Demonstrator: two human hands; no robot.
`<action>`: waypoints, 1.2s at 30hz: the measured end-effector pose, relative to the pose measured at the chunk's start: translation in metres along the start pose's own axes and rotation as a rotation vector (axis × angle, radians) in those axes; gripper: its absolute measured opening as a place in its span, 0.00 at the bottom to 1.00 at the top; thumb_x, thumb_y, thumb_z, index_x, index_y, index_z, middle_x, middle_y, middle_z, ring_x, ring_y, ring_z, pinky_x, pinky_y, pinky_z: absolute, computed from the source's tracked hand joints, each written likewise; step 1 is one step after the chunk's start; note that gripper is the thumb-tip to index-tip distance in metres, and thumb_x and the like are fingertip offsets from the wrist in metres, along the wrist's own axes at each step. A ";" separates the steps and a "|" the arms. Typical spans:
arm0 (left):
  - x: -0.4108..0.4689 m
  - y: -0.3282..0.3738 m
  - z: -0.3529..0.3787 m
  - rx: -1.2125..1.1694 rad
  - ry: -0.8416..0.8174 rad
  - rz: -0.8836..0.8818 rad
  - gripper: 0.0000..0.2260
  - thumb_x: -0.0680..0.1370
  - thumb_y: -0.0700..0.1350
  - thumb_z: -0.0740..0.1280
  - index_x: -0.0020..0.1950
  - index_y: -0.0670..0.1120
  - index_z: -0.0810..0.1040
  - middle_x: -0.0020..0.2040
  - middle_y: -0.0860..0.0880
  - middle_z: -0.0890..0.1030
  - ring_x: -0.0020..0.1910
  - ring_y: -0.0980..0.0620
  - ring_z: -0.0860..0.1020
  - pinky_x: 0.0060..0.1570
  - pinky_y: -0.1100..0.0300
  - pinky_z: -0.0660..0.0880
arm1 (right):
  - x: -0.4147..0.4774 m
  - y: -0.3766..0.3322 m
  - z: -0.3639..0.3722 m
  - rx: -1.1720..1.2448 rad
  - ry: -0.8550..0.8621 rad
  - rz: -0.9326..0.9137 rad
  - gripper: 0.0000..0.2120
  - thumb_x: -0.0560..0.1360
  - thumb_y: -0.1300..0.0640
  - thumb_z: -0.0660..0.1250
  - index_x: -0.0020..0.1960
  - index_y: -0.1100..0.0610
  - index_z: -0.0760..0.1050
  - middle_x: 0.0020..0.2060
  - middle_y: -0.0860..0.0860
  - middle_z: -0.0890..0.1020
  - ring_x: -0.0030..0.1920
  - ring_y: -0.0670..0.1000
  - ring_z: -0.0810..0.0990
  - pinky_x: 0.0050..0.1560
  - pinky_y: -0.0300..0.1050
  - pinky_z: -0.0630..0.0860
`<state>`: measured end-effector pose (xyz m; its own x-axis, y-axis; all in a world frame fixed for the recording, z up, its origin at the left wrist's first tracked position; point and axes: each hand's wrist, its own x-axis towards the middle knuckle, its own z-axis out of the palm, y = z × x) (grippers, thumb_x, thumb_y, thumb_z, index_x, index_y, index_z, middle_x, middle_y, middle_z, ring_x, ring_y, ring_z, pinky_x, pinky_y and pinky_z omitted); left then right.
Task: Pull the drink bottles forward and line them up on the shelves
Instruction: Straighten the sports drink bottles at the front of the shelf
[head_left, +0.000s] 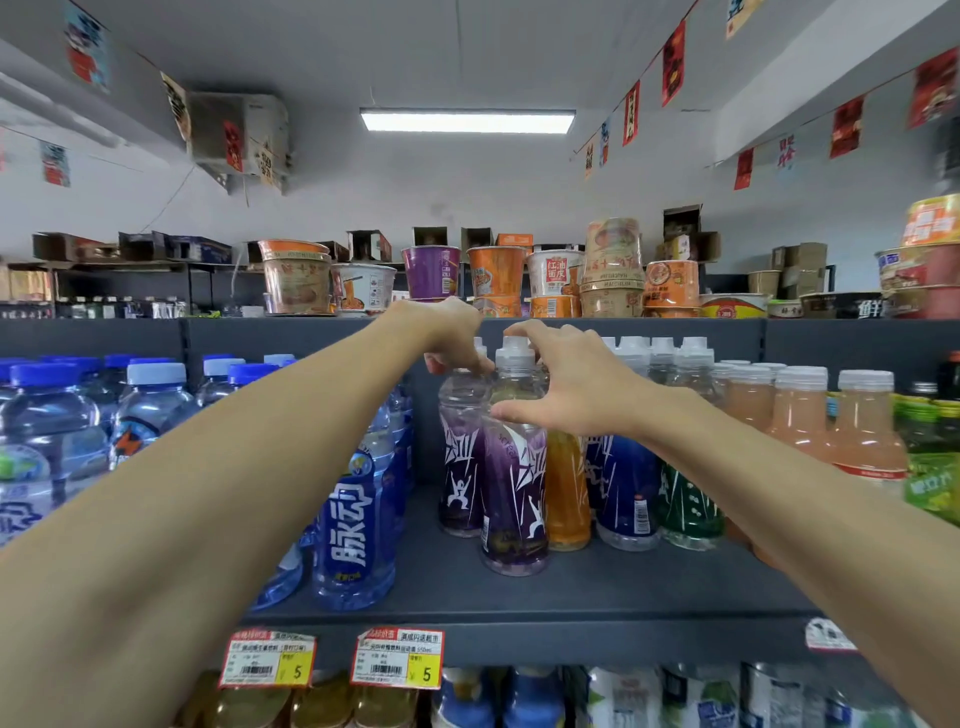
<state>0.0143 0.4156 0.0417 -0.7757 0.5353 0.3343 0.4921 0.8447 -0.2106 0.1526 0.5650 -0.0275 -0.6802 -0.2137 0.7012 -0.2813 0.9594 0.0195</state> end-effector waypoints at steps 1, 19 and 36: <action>0.000 -0.001 0.001 0.009 -0.008 -0.003 0.24 0.74 0.65 0.68 0.40 0.43 0.77 0.35 0.47 0.81 0.33 0.50 0.81 0.29 0.58 0.75 | 0.000 0.000 0.000 0.002 -0.005 0.003 0.42 0.69 0.33 0.72 0.75 0.50 0.63 0.49 0.47 0.73 0.54 0.50 0.68 0.55 0.48 0.62; -0.014 -0.001 0.003 -0.286 -0.094 -0.024 0.23 0.75 0.62 0.71 0.50 0.41 0.78 0.31 0.49 0.85 0.32 0.54 0.84 0.34 0.61 0.72 | 0.000 0.001 0.000 0.008 -0.015 -0.006 0.42 0.70 0.33 0.71 0.76 0.50 0.62 0.60 0.53 0.78 0.62 0.56 0.73 0.60 0.52 0.67; -0.032 0.003 0.005 -0.102 -0.008 0.036 0.29 0.76 0.65 0.66 0.64 0.42 0.73 0.46 0.44 0.85 0.48 0.48 0.82 0.45 0.55 0.76 | 0.000 0.000 0.000 0.052 -0.056 -0.009 0.42 0.70 0.34 0.72 0.76 0.51 0.61 0.47 0.50 0.82 0.45 0.49 0.78 0.45 0.44 0.71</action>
<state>0.0387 0.4009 0.0253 -0.7596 0.5658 0.3207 0.5572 0.8205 -0.1278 0.1524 0.5646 -0.0271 -0.7140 -0.2337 0.6600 -0.3217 0.9468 -0.0128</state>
